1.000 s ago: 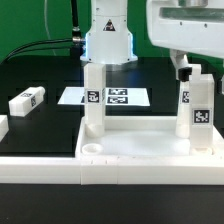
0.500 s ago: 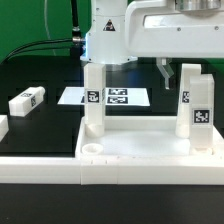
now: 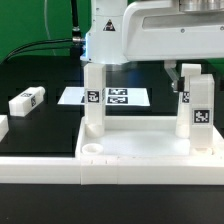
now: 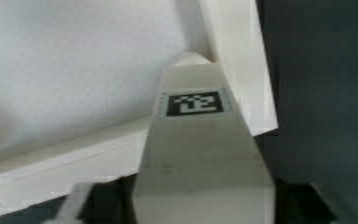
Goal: Assemble desk
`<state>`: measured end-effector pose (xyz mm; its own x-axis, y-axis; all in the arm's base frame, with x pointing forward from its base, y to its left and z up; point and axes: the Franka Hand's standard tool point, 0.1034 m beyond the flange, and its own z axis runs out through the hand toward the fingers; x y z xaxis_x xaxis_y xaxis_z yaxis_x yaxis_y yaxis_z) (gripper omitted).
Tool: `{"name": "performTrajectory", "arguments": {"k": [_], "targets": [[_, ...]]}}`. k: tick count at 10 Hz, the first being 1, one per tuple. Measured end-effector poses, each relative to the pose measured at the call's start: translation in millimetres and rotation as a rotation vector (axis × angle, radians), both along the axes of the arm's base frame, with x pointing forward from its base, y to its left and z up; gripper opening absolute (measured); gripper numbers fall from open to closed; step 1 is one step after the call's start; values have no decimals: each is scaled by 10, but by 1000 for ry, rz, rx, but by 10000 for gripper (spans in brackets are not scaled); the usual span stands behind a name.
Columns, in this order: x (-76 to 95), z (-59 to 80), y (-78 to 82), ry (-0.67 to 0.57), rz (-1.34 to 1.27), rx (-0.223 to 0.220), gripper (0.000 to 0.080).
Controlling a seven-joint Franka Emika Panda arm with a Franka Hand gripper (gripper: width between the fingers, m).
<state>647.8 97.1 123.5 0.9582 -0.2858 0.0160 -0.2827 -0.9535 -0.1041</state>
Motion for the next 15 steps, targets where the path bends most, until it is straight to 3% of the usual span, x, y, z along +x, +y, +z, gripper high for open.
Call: {"name": "performTrajectory", "arguments": {"k": [1, 5, 11, 15], "targets": [[0, -1, 0, 0, 0, 0, 287], [-2, -4, 0, 8, -79, 5, 287], [-72, -23, 10, 51, -801, 56, 288], [-83, -26, 23, 94, -1144, 84, 288]]}}
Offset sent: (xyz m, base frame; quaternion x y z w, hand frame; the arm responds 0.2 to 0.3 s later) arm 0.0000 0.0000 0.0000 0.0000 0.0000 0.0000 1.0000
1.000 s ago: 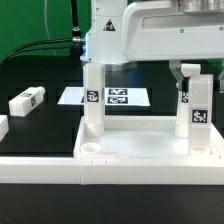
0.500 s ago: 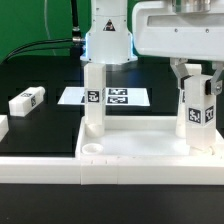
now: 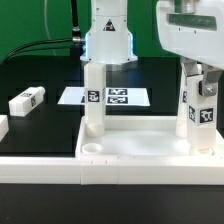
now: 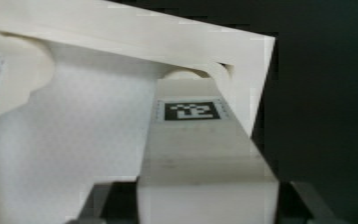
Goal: Assemble desk
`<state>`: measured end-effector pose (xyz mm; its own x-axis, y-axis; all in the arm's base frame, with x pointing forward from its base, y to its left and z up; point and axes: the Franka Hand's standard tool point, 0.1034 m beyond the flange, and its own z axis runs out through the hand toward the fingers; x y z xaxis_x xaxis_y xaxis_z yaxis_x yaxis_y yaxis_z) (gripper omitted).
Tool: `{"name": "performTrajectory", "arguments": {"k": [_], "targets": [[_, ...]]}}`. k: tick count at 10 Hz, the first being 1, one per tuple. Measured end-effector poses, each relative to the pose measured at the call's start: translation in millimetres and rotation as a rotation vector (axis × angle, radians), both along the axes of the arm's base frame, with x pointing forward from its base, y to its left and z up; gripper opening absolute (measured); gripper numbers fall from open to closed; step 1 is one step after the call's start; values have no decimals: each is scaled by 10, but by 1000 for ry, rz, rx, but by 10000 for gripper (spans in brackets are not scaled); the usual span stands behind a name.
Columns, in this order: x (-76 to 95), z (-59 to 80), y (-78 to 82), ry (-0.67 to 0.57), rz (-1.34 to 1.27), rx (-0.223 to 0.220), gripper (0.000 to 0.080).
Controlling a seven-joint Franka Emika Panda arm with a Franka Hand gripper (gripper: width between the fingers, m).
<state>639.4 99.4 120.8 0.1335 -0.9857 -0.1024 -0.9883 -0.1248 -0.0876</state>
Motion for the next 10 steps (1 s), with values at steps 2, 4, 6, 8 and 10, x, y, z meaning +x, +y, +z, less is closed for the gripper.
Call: {"name": "performTrajectory", "arguments": {"k": [2, 4, 6, 8, 10], "targets": [[2, -4, 27, 29, -226, 34, 288], [7, -5, 18, 40, -316, 54, 288], [5, -9, 21, 40, -309, 53, 288], [10, -9, -12, 24, -195, 43, 586], [10, -5, -8, -2, 11, 17, 636]]}}
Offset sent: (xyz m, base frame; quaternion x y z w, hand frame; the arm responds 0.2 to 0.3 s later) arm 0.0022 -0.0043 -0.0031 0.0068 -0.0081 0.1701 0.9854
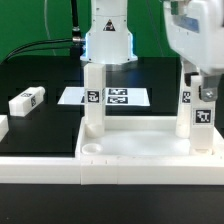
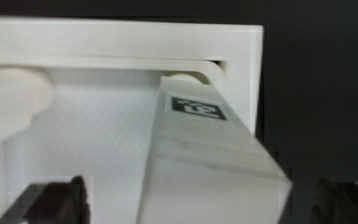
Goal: Assemble desk
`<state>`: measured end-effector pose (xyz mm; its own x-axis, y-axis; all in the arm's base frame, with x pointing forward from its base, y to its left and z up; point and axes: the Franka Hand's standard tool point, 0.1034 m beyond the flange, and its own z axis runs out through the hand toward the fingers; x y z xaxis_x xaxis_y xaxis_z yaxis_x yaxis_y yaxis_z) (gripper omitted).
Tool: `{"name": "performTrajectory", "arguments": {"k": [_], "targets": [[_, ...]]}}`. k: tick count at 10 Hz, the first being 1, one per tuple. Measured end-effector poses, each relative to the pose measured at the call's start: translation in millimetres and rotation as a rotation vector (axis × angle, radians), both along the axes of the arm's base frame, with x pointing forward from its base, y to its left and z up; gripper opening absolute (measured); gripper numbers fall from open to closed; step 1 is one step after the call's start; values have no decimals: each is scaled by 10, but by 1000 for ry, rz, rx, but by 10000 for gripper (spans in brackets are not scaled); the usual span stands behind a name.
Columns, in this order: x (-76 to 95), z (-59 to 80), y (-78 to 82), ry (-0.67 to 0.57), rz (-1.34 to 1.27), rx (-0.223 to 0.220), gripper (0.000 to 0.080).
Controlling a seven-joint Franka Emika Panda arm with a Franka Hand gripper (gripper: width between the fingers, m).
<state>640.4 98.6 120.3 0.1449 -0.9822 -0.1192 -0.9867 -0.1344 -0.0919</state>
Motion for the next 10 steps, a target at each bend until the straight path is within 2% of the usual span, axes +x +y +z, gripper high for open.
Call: {"name": "performTrajectory", "arguments": {"k": [5, 10], "targets": [[-5, -3, 0, -45, 364, -30, 648], [-21, -31, 94, -96, 890, -94, 648]]}}
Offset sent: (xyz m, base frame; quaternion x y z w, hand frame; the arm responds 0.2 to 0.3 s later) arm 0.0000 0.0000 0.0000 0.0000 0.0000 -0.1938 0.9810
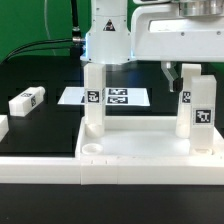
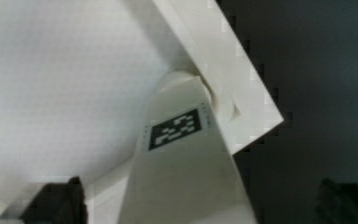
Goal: Assemble desk
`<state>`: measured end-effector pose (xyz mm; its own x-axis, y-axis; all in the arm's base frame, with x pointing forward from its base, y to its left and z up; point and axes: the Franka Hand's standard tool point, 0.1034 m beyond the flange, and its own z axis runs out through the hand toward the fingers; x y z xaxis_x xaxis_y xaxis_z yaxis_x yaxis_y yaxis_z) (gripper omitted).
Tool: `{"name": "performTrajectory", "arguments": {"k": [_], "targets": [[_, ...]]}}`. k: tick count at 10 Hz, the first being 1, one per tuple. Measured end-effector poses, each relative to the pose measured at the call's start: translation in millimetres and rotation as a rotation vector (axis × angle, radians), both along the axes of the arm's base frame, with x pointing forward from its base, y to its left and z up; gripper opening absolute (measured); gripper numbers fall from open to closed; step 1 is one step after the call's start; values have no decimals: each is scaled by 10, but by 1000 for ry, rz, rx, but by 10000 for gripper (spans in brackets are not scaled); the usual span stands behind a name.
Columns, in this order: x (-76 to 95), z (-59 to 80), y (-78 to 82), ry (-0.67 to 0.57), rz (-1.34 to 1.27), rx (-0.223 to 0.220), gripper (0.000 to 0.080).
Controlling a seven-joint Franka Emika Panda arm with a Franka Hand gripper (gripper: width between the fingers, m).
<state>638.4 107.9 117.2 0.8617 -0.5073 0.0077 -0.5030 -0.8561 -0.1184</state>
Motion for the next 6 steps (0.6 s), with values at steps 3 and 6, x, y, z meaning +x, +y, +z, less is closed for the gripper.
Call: {"name": "performTrajectory", "arguments": {"k": [3, 6], "targets": [[-9, -6, 31, -14, 156, -14, 648], [-8, -7, 20, -18, 201, -19, 379]]}}
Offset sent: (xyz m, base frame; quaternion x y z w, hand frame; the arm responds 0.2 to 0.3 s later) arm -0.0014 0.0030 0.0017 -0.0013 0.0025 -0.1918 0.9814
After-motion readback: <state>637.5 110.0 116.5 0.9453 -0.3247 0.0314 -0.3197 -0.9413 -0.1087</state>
